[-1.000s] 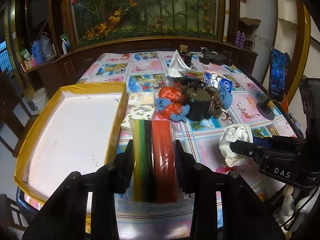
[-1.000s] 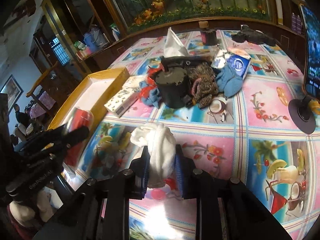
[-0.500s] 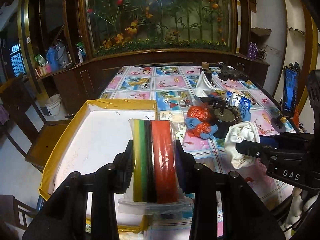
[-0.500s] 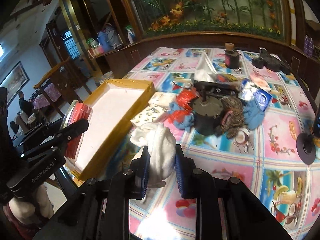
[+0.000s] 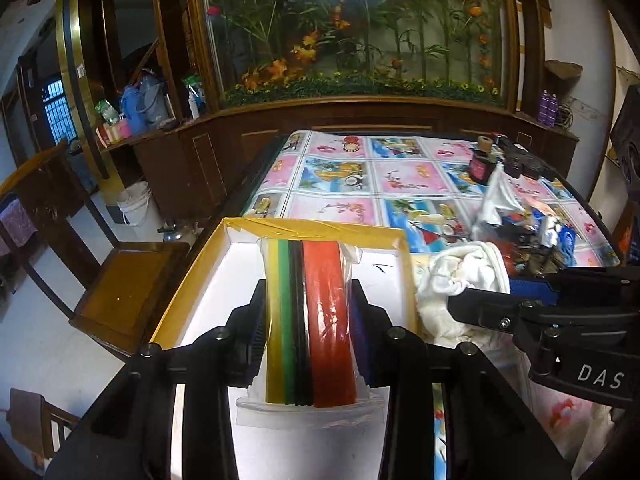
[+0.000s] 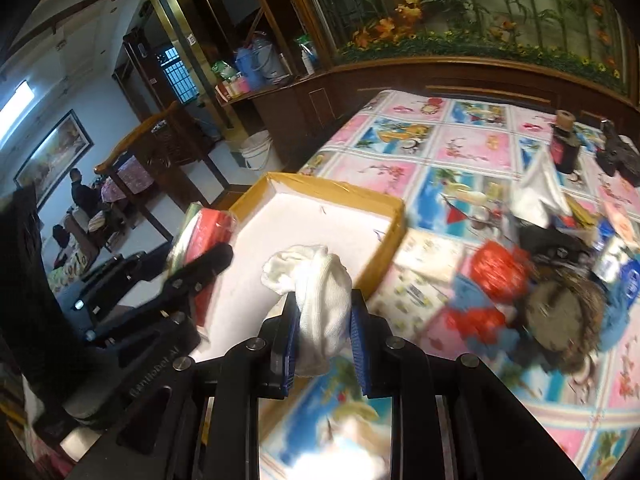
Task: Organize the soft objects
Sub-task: 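Lower and release the strips with left tool while right tool releases the cloth in box, then grasp the white patterned tissue pack from the table with the left tool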
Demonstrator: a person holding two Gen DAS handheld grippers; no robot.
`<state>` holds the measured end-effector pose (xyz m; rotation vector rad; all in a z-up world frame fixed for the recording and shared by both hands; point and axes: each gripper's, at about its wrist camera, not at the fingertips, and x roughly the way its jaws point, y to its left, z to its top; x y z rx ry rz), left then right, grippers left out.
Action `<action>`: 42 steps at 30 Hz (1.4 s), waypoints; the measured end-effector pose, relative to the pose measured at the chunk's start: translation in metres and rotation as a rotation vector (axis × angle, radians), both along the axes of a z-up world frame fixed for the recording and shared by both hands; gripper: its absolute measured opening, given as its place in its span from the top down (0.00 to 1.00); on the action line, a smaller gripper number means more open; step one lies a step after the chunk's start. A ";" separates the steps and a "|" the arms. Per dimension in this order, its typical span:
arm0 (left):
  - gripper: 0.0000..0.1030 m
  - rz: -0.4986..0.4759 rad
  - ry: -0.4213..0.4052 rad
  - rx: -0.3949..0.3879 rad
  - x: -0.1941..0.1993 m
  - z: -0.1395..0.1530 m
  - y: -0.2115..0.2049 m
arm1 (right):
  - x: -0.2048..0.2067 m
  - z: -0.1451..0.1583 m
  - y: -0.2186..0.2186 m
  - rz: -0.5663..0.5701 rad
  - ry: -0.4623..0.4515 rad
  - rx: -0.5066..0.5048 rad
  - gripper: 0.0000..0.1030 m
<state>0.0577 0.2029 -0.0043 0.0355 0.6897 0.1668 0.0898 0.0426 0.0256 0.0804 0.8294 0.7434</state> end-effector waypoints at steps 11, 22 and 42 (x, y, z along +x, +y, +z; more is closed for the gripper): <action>0.65 0.011 0.177 -0.402 0.096 -0.047 0.071 | 0.093 -0.026 0.081 -0.032 0.022 -0.135 0.78; 0.61 0.064 0.187 -0.481 0.099 -0.054 0.083 | 0.108 -0.038 0.094 -0.069 0.015 -0.173 0.45; 0.28 -0.218 0.226 -0.133 0.044 -0.040 -0.099 | -0.042 -0.070 -0.193 -0.391 0.023 -0.031 0.13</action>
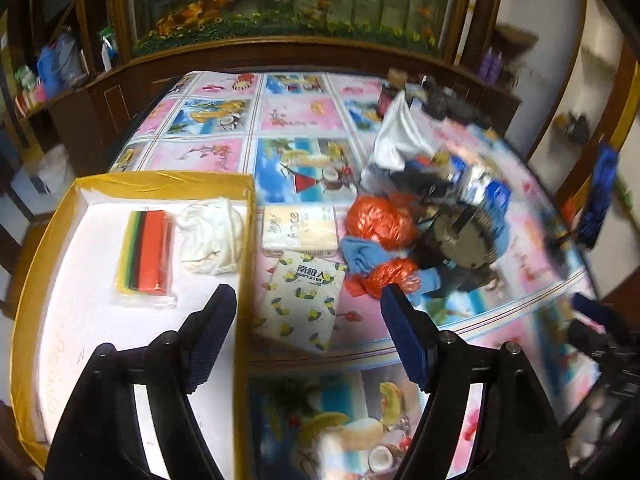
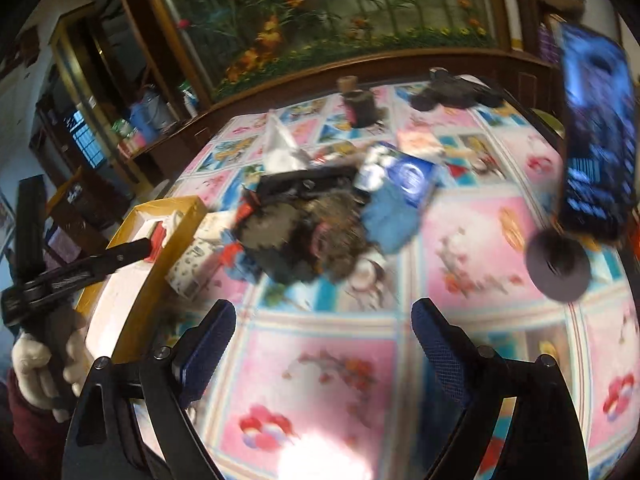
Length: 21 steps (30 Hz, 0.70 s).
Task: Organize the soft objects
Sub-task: 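Grasp the white patterned tissue pack from the table with the left tool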
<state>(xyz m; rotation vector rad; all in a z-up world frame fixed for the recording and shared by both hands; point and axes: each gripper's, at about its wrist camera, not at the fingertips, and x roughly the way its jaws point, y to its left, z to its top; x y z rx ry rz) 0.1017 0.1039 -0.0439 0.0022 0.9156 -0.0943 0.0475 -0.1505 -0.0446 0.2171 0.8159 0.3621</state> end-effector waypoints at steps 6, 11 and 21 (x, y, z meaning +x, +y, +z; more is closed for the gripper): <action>0.28 -0.009 0.036 0.183 0.023 -0.028 -0.026 | -0.026 0.002 -0.032 -0.020 -0.005 0.052 0.12; 0.28 0.013 0.086 0.264 0.035 -0.044 -0.032 | -0.032 0.002 -0.043 -0.001 -0.006 0.082 0.12; 0.54 -0.094 0.145 0.151 -0.002 -0.038 -0.044 | -0.029 -0.002 -0.037 0.004 0.010 0.082 0.12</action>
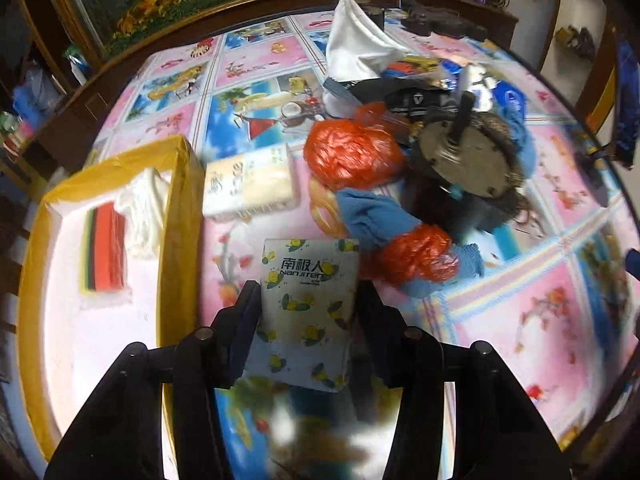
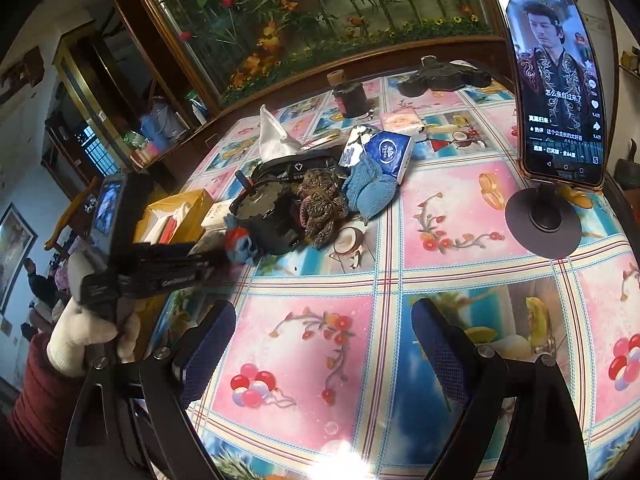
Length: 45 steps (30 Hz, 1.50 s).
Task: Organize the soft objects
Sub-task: 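Grasp the white patterned tissue pack from the table with the left tool, then grasp the blue cloth wrapped in red plastic with the right tool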
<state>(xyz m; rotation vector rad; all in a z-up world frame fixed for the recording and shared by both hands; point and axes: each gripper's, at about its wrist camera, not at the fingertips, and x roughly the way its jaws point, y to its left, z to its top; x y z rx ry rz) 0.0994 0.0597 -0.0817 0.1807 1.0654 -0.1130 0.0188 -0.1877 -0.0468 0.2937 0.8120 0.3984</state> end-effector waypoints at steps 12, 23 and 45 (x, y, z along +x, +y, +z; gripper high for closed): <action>0.49 -0.019 -0.041 -0.078 -0.040 -0.006 -0.008 | 0.004 0.002 -0.027 -0.079 0.012 0.007 0.12; 0.52 0.059 -0.100 -0.333 -0.074 0.018 0.038 | 0.037 0.007 0.007 -0.008 0.060 0.003 0.12; 0.43 0.049 -0.075 -0.223 -0.096 -0.003 0.032 | 0.082 -0.033 0.168 0.347 0.163 -0.180 0.71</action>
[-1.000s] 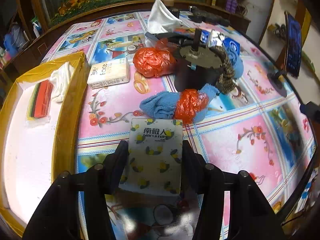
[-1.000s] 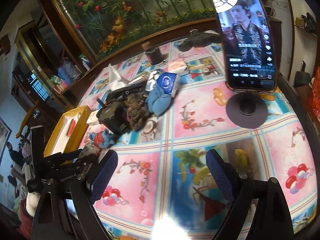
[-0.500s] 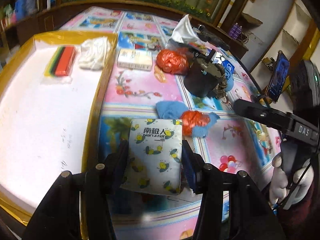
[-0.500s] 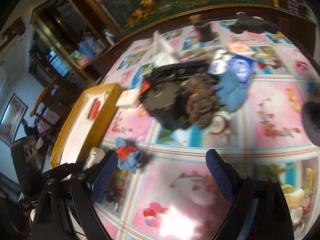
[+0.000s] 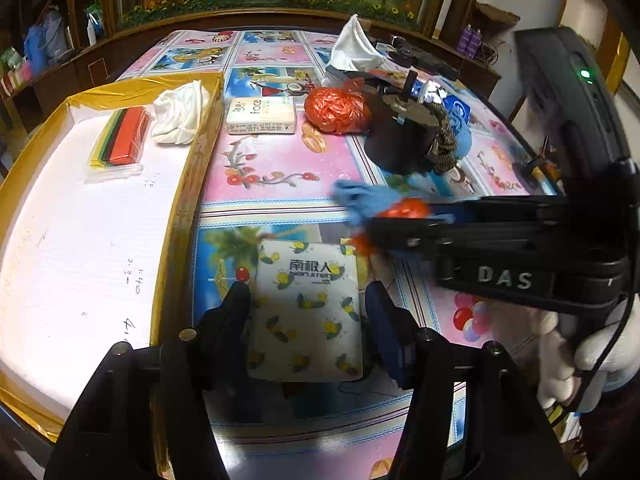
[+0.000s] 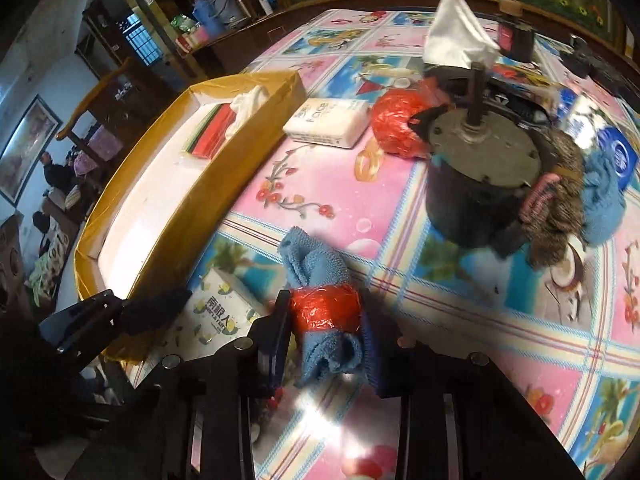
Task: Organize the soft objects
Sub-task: 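Grasp the blue cloth wrapped in red plastic with the right tool, then carry the tissue pack with left tool while right tool carries blue cloth into box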
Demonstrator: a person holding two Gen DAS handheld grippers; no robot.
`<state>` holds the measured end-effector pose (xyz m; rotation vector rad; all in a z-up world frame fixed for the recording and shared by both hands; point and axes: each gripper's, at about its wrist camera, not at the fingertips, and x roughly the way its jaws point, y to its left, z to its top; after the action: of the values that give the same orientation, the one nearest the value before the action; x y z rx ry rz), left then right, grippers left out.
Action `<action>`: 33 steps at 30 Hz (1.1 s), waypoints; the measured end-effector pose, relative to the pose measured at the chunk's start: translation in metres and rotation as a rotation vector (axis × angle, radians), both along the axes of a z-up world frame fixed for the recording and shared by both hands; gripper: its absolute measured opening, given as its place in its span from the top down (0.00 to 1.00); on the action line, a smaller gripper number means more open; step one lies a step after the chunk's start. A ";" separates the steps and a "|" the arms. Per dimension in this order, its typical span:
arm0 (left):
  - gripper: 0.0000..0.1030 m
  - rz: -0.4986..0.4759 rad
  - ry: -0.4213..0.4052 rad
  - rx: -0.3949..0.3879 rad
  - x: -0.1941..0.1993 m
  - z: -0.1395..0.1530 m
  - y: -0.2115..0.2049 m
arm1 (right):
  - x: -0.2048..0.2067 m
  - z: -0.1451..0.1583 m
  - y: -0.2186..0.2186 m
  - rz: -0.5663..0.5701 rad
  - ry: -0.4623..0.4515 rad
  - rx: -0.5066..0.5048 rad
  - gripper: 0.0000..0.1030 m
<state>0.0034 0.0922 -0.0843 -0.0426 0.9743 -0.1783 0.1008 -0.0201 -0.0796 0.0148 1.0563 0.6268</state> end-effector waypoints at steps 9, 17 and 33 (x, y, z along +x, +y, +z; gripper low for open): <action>0.41 -0.081 -0.016 0.117 -0.005 -0.014 -0.033 | -0.040 0.003 -0.069 -0.141 -0.038 -0.058 0.70; 0.51 -0.069 -0.082 0.066 -0.020 0.009 -0.038 | -0.068 0.007 -0.091 -0.179 -0.056 -0.034 0.70; 0.51 0.148 -0.200 0.035 -0.018 0.082 0.075 | -0.079 0.059 -0.084 -0.104 -0.128 0.095 0.70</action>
<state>-0.0142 0.1669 -0.0021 -0.0630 0.7708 -0.0286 0.0219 -0.1040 -0.0204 0.1104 0.8957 0.5761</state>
